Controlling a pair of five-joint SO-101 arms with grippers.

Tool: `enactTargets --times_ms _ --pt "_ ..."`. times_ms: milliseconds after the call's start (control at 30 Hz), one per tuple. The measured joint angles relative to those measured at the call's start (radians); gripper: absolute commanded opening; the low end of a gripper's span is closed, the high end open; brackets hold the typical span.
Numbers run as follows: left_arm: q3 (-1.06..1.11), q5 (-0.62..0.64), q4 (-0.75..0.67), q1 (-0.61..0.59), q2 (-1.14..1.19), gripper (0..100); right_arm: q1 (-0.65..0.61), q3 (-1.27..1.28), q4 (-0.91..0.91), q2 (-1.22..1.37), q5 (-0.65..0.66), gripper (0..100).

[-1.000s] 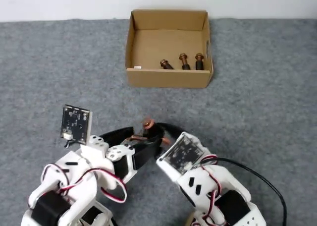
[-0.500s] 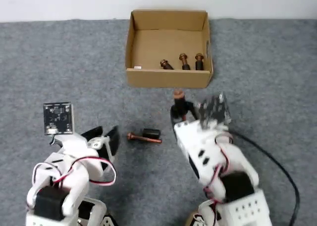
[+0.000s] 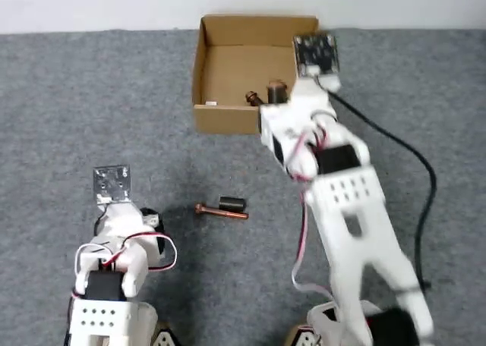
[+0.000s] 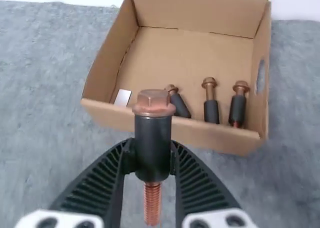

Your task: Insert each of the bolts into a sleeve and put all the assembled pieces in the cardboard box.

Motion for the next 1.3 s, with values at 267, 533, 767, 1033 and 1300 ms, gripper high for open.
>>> enactTargets --times_ms 267,533,767,1033,1300 --pt "0.112 -0.002 -0.147 0.000 0.002 0 0.015 -0.425 -0.006 0.431 0.000 0.8" --pt "0.114 -0.002 -0.172 0.000 0.002 0 0.080 -0.740 -0.072 0.818 0.000 0.8" --pt "0.114 -0.002 -0.172 0.000 0.002 0 0.074 -0.853 -0.074 1.020 0.066 1.0" --pt "0.114 -0.002 -0.173 0.000 0.002 0 0.075 -0.858 -0.035 1.066 0.109 16.2" --pt "0.114 -0.002 -0.173 -0.034 0.002 0 0.075 -0.916 0.049 1.063 0.112 6.7"
